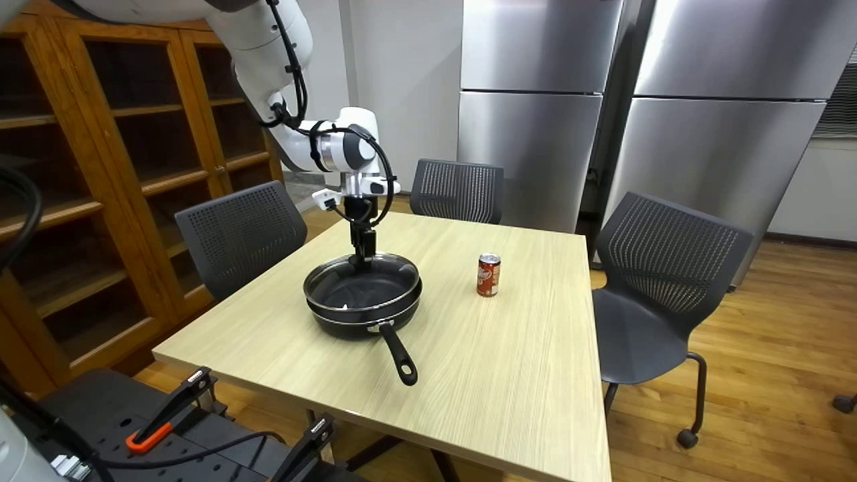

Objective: Put the lid on the pot

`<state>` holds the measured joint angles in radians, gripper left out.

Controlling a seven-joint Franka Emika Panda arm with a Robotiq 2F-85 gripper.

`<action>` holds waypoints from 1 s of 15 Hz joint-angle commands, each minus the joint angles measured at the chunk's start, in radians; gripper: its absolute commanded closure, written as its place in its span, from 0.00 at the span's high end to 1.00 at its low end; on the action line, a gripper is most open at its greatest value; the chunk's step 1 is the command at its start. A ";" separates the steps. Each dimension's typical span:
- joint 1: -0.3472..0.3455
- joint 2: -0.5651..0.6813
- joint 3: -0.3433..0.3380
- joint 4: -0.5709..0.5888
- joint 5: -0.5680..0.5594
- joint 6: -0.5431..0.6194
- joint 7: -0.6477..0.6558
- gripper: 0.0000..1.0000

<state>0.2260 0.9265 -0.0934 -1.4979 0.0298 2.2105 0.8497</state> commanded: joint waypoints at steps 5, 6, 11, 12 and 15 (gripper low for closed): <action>-0.036 -0.016 0.008 0.015 -0.002 -0.039 -0.050 0.37; -0.039 -0.012 0.008 0.016 -0.002 -0.042 -0.056 0.37; -0.046 -0.012 0.006 0.020 -0.002 -0.051 -0.080 0.37; -0.047 -0.013 0.006 0.019 -0.002 -0.053 -0.085 0.37; -0.047 -0.015 0.002 0.018 -0.005 -0.064 -0.088 0.82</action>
<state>0.1947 0.9257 -0.0943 -1.4944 0.0302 2.2021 0.7951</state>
